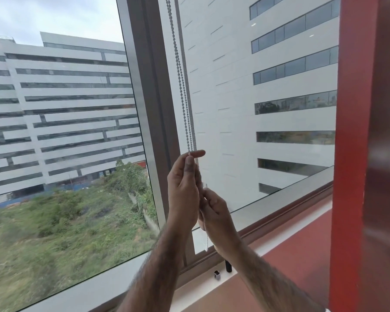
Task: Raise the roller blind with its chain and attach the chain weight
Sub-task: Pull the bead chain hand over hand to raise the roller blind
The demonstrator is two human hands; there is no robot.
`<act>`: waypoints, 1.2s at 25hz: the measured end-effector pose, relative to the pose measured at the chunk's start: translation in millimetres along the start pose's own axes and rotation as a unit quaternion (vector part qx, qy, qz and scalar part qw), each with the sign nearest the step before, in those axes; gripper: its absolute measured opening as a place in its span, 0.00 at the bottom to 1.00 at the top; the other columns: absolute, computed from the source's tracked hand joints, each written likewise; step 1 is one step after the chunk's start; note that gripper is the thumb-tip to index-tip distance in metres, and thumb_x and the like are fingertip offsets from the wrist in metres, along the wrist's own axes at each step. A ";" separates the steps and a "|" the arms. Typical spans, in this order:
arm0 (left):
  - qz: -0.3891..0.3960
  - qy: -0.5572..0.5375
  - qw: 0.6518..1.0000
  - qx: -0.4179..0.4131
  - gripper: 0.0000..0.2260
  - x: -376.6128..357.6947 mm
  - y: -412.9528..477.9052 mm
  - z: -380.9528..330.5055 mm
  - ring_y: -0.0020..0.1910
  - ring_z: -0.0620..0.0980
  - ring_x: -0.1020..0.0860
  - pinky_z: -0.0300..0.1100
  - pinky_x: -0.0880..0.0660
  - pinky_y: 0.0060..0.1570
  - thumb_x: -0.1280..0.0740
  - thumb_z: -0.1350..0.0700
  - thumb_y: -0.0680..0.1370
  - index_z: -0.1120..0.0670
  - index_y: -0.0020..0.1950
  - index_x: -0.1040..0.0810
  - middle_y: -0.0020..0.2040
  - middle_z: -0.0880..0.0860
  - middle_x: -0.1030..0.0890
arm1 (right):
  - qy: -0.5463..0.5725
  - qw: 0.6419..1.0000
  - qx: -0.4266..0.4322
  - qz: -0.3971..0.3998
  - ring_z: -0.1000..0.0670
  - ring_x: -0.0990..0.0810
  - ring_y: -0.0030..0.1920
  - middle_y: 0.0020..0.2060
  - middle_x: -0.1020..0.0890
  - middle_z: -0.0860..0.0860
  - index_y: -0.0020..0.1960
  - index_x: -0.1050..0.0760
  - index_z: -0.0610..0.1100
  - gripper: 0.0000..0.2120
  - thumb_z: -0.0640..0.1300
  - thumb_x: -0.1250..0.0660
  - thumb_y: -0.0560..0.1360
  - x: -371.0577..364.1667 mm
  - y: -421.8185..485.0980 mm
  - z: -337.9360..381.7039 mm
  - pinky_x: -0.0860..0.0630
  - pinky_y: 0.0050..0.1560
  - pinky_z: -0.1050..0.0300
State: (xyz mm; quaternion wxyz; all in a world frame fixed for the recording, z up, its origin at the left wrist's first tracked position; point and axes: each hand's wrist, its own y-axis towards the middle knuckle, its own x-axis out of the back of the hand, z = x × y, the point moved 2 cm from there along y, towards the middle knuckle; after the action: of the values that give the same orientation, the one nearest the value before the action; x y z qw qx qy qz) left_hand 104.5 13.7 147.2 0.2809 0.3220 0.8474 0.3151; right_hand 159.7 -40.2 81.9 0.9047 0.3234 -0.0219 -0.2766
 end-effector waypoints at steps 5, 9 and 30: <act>-0.041 0.093 0.991 -0.088 0.12 12.7 -0.3 5.3 0.28 0.48 0.37 0.44 0.39 0.31 0.41 0.56 0.87 0.53 0.51 0.19 0.30 0.45 0.31 | -0.042 0.999 0.011 -0.002 0.41 0.19 0.39 0.39 0.19 0.36 0.51 0.23 0.32 0.11 0.39 0.40 0.82 12.2 16.2 21.7 0.21 0.43 0.56; -0.051 0.142 0.986 -0.072 0.13 14.0 -30.8 29.6 0.31 0.38 0.31 0.35 0.34 0.33 0.41 0.61 0.87 0.51 0.48 0.21 0.34 0.42 0.24 | -0.015 0.999 0.030 -0.035 0.44 0.15 0.49 0.49 0.14 0.39 0.56 0.21 0.35 0.13 0.39 0.43 0.85 6.0 45.0 62.5 0.19 0.51 0.51; 0.004 0.032 0.999 0.026 0.11 23.7 -0.5 -16.4 0.50 0.54 0.14 0.46 0.18 0.51 0.40 0.58 0.86 0.58 0.60 0.19 0.51 0.58 0.13 | 0.175 0.983 -0.039 0.039 0.56 0.43 0.21 0.23 0.35 0.52 0.44 0.25 0.42 0.11 0.47 0.38 0.81 -9.6 9.4 11.4 0.45 0.22 0.64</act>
State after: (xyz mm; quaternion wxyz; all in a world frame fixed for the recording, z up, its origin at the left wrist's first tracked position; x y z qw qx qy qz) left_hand 78.2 24.8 150.9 0.2440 0.3225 0.8625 0.3042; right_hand 153.6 -35.8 97.8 0.9165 0.3303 0.1349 -0.1807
